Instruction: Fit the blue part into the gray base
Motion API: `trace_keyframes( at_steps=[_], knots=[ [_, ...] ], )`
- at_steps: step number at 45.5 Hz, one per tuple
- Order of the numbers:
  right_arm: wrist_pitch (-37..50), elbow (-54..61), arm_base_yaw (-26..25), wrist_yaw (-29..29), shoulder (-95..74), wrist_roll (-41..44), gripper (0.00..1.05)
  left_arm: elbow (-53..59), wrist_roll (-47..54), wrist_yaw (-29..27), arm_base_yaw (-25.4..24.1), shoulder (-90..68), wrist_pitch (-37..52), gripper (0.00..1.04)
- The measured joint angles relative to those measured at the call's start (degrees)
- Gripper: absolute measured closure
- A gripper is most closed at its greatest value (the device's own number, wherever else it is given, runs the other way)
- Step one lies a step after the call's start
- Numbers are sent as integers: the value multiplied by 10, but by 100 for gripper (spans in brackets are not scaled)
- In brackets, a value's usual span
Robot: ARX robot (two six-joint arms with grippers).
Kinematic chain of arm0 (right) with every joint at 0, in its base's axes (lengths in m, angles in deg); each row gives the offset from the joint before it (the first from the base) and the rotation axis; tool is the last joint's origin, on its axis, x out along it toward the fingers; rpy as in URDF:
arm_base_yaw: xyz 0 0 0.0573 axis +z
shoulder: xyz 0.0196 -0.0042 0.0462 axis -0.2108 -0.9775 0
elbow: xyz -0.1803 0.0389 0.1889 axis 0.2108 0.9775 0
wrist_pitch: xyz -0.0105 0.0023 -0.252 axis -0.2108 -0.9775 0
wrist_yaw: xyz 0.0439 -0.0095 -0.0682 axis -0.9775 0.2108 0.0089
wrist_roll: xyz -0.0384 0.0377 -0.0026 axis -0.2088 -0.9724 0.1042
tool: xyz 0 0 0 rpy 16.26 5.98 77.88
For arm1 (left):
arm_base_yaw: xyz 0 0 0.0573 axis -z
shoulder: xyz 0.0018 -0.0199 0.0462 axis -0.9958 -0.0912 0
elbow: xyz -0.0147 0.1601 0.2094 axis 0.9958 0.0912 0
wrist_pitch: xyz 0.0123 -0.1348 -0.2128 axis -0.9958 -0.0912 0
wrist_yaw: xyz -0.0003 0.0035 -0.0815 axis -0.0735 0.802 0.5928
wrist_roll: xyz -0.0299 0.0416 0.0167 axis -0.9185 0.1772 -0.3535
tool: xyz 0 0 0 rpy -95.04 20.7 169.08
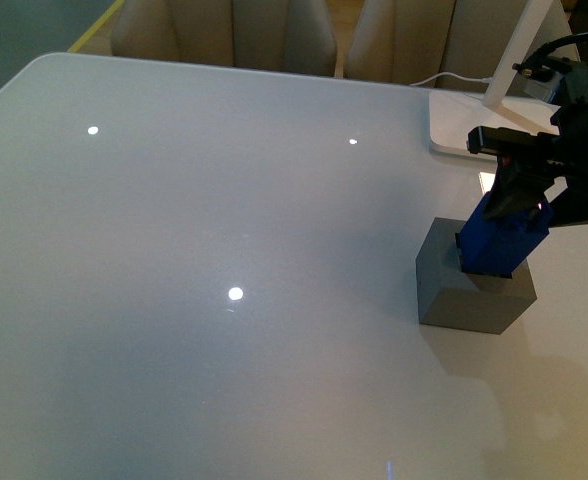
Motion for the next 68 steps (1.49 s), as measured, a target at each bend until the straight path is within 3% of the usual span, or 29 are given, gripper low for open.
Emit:
trace_keyframes(
  at_steps=[51,64,68],
  knots=[
    [4,-1,-4,2,-12,-2,61,0,0,0,0,0,0,7],
    [4,1,-6,-3,-12,-4,14,0,0,0,0,0,0,7],
    [3,1,-9,-9,-10,-4,8,0,0,0,0,0,0,7]
  ],
)
